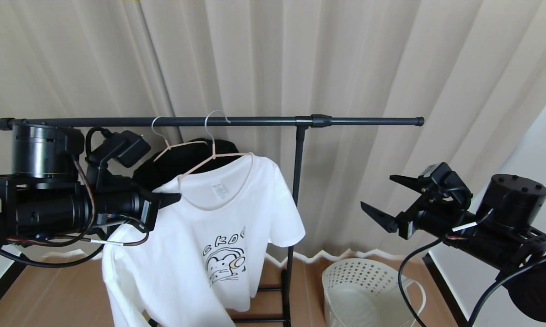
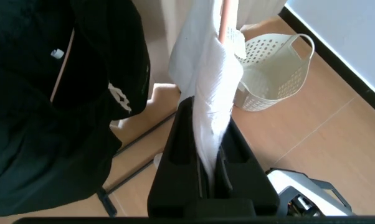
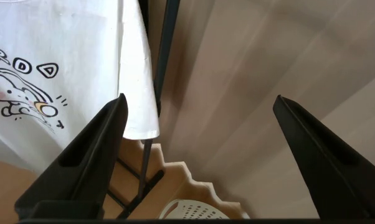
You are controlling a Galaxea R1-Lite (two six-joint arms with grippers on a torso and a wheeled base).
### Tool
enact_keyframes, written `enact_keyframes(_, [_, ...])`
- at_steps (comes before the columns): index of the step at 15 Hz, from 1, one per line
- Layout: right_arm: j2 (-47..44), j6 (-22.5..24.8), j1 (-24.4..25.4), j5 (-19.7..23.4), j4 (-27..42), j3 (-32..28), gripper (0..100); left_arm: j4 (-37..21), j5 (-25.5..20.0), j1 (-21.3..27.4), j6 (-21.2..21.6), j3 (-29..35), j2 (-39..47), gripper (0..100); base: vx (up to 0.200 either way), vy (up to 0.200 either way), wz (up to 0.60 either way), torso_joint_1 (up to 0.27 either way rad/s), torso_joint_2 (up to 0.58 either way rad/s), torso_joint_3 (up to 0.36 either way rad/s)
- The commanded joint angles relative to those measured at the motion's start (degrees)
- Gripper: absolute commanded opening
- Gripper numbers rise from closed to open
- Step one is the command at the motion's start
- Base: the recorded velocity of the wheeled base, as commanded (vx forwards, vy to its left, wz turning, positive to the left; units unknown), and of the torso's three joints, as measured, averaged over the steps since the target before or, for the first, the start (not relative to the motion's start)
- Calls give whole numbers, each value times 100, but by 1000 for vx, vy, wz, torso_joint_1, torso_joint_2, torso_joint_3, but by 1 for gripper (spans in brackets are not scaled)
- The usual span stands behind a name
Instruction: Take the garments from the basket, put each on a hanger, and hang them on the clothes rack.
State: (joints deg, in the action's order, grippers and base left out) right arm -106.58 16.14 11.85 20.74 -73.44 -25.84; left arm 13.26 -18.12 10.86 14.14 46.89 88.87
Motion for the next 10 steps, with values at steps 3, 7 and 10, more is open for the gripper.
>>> enact_keyframes(3, [-12, 3, 2, 1, -4, 0, 100, 1, 168, 4, -263, 356, 473, 0, 0, 0, 0, 0, 0, 0])
enact_keyframes(7, [-3, 3, -7, 1, -4, 0, 100, 10, 309, 12, -526, 690, 763, 0, 0, 0, 0, 0, 0, 0])
enact_keyframes(10, [-3, 3, -7, 1, -4, 0, 100, 1, 335, 4, -606, 849, 878, 0, 0, 0, 0, 0, 0, 0])
